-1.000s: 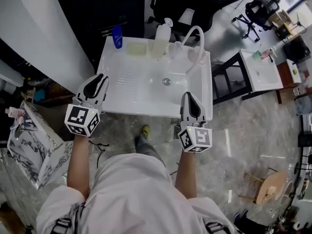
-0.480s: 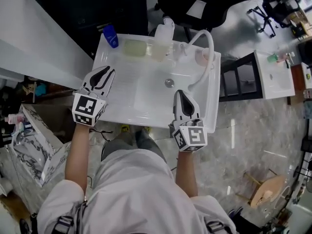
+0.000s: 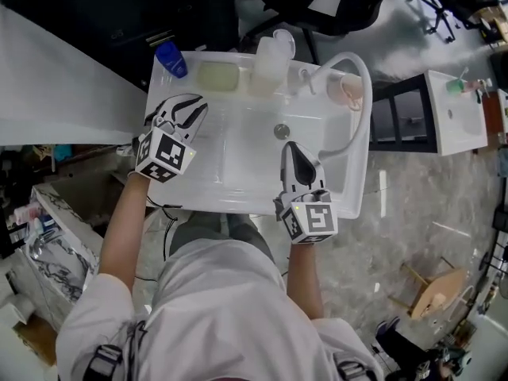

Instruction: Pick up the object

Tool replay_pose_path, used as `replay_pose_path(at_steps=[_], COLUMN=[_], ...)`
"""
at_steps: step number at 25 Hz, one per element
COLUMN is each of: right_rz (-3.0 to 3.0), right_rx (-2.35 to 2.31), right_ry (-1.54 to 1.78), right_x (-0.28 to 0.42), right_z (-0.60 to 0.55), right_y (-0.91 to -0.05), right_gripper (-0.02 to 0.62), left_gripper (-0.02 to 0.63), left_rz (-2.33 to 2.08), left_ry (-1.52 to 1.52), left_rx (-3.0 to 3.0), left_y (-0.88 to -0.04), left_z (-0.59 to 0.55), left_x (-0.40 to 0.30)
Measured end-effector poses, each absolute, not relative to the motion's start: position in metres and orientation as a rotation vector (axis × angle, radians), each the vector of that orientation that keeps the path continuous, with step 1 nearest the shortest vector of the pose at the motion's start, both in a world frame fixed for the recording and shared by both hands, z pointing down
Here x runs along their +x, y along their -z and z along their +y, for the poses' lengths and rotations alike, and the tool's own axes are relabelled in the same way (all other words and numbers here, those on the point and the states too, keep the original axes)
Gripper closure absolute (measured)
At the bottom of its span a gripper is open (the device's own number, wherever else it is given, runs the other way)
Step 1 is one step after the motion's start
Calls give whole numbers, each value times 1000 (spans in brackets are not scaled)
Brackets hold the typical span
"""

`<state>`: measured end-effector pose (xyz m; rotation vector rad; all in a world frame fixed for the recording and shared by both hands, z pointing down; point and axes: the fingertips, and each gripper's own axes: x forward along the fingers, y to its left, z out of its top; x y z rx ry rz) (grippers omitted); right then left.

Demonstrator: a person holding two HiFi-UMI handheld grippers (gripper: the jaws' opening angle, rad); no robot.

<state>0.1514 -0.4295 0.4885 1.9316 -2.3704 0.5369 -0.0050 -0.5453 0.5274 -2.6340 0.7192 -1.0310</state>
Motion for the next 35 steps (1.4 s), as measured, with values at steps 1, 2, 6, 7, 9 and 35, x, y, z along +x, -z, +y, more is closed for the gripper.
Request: replay_pose_path(at_steps=[1,2,6,7,9,35], right_rz=[-2360,-2351,-2313,-2304,-2289,-2250], right_rx=[1937,1943,1942,1939,1939,1832], right_ry=[-547,-560,-614,-625,-640,-726], right_x=[149,148,146,145,144,132], right_z=[-434,-438,-450,-452,-458,-487], right_y=[-492,-496,-512,-516,-522,-558], right_gripper=[591,591,591,591,591,591], left_gripper=[540,540,540,540,540,540], left_rz=[670,626,476,445,391,140], left_ry=[1067,1099,1212,1239,1285,1492], left_rx=[-2613,-2593,-2533,-2517,-2479,-2278], left_y=[-537,-546,-581,-590,-605,-688], left_z=[-552,-559,-578,-581,-588,-625], left_x=[-3,-1,10,12,14,30])
